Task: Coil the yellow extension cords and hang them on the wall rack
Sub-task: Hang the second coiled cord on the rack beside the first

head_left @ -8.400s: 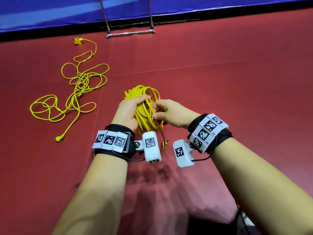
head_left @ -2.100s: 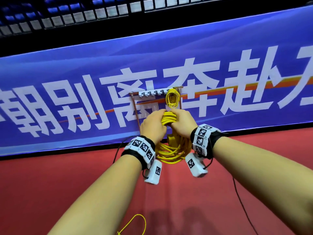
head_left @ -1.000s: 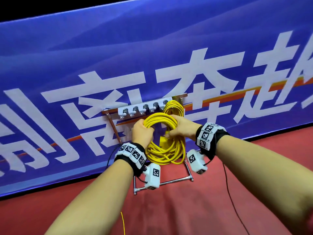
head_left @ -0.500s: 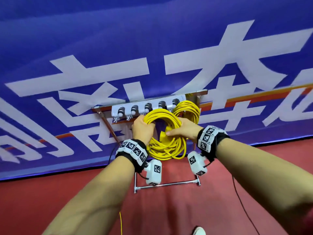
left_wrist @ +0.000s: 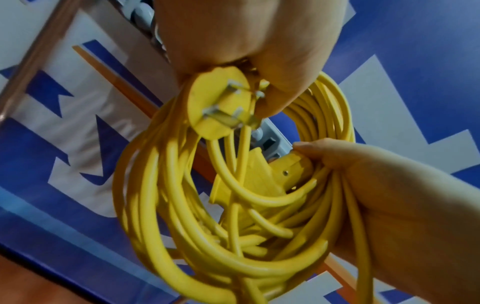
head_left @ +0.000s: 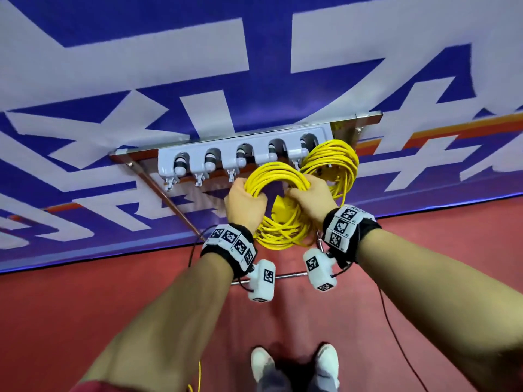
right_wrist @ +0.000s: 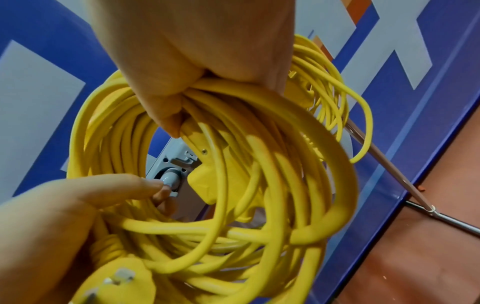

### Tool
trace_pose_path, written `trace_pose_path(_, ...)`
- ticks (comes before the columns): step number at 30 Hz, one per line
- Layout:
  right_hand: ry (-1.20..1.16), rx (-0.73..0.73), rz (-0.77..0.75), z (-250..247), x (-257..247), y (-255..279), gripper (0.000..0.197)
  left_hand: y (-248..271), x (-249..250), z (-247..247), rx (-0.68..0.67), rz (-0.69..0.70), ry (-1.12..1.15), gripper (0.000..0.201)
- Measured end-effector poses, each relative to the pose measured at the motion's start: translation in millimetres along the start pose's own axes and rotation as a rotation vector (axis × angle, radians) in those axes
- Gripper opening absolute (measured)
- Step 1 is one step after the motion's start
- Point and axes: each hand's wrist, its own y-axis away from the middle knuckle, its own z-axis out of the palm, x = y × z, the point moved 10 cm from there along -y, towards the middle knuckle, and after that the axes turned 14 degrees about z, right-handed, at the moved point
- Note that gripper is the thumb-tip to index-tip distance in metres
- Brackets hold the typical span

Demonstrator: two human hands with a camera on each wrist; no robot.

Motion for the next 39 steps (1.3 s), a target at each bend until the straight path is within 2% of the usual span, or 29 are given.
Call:
trace_pose_path(3, -0.073, 0.03, -0.002, 3, 0, -12, 0.01, -9, -17, 6, -0.008, -0.032, 0.065, 0.018)
trace_pose_path(5, -0.101, 0.063, 0.005, 1, 3, -17, 0.019, -10, -29, 11, -0.032, -0.046, 0.128, 0.019)
trace_pose_path(9, -0.12, 0.082, -0.014, 10, 6, -19, 0.007, -7, -51, 27, -0.114, -0.138, 0.274, 0.035)
trace_pose_path(12, -0.119, 0.138, 0.006, 15, 11, -20, 0.011, -6, -63, 29, -0.078, -0.216, 0.334, 0.037)
trace_pose_path(15, -0.121, 0.172, 0.005, 16, 14, -21, 0.008, -5, -77, 32, -0.068, -0.281, 0.369, 0.049)
trace_pose_path(19, -0.11, 0.181, -0.013, 19, 14, -23, 0.009, -1, -89, 36, -0.086, -0.328, 0.458, 0.044)
trace_pose_path(21, -0.119, 0.175, -0.008, 22, 14, -23, 0.008, -2, -90, 37, -0.08, -0.32, 0.466, 0.037)
trace_pose_path(23, -0.151, 0.18, 0.013, 24, 17, -25, 0.005, -6, -88, 35, -0.049, -0.301, 0.432, 0.021)
trace_pose_path(25, -0.19, 0.201, 0.065, 27, 26, -28, 0.012, -9, -85, 34, -0.014, -0.283, 0.406, 0.008)
trace_pose_path(27, -0.235, 0.205, 0.092, 31, 33, -31, 0.013, -11, -84, 36, -0.004, -0.259, 0.405, 0.013)
trace_pose_path(29, -0.216, 0.207, 0.087, 35, 36, -34, 0.016, -12, -88, 39, 0.006, -0.242, 0.417, 0.007)
trace_pose_path(33, -0.137, 0.228, 0.034, 35, 26, -41, 0.011, -19, -88, 49, 0.008, -0.204, 0.425, 0.025)
trace_pose_path(36, -0.141, 0.271, 0.021, 33, 23, -49, 0.023, -31, -71, 54, -0.013, -0.124, 0.426, 0.027)
trace_pose_path(39, -0.163, 0.281, 0.014, 36, 23, -56, 0.027, -42, -65, 58, -0.019, -0.097, 0.433, 0.04)
